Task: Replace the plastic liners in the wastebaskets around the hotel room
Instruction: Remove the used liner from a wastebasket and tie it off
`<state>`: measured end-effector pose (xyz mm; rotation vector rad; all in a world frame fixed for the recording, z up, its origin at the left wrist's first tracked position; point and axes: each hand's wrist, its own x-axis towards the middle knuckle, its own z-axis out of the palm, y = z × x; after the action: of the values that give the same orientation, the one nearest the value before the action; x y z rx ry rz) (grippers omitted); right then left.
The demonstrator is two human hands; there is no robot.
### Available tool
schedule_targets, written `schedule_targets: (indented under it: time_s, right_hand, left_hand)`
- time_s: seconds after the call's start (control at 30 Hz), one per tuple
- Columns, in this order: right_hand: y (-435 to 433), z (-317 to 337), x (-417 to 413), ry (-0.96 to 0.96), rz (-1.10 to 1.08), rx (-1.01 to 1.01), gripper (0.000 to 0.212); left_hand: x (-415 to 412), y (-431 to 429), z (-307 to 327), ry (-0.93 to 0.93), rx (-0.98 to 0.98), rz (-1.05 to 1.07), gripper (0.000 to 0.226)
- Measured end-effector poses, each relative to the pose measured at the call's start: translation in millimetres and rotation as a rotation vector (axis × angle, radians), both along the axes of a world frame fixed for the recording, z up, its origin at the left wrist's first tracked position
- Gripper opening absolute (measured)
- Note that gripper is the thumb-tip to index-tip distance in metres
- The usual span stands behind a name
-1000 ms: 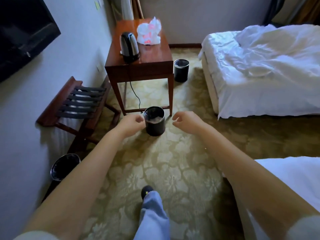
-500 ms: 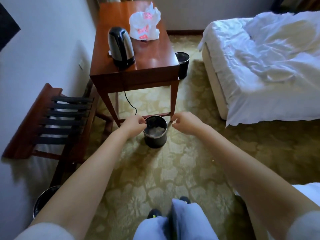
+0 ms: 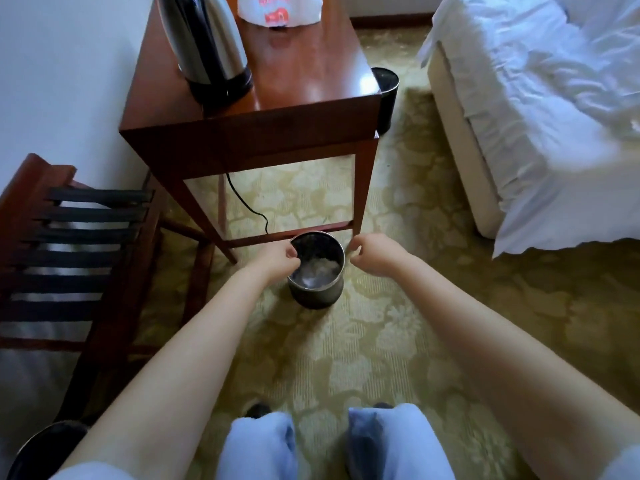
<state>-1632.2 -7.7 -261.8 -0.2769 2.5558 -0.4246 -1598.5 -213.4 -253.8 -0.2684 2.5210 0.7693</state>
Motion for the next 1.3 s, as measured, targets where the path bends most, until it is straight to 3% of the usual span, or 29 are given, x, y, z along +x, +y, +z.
schedule_targets:
  time_s: [0.4,0.6,0.87,1.3]
  right_hand:
    - [-28.2,-299.7,-61.1,0.0,-0.088,0.037,0.036]
    - [-26.5,-395.3,-83.5,0.133,-0.189,0.054,0.054]
    - [-35.6,-433.7,-95.7,0.174,-0.243,0.018,0.068]
    - [-40.4,-433.0,-83.3,0.019,-0.51,-0.289,0.059]
  left_hand:
    - [-76.8,-35.3,-302.1,0.049,-0.115,-0.063,0.044]
    - [-105.1,-67.9,-402.1,0.156,-0.218,-0.03,0.06]
    - [-116.0,-87.4,-444.1,0.188,-0.041,0.035,0.066]
    - [-90.8,-83.1,-457.6,0.26,0.224,0.184,0.08]
